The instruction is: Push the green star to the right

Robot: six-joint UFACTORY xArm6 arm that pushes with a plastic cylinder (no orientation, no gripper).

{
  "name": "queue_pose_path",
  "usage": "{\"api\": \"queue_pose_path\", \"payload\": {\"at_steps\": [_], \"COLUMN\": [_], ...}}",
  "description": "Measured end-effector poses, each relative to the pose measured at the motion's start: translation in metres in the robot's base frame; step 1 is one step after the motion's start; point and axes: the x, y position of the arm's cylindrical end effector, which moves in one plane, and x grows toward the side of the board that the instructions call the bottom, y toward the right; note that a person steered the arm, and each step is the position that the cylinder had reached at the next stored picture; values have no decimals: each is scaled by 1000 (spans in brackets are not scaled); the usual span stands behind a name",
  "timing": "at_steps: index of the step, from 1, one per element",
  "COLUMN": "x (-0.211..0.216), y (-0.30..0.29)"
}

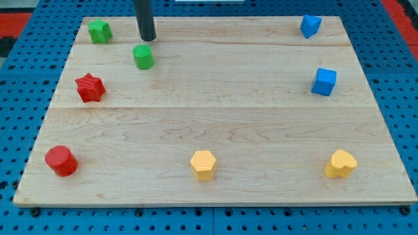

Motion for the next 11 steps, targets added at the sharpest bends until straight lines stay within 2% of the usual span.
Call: {"api": "queue_pose_path", "payload": {"at_steps": [1, 3, 5, 6, 7, 8, 9, 11], "x": [0, 0, 29, 28, 24, 23, -15, -19], "y": [-11, -71, -74, -94, -139, -139, -141, -136]}}
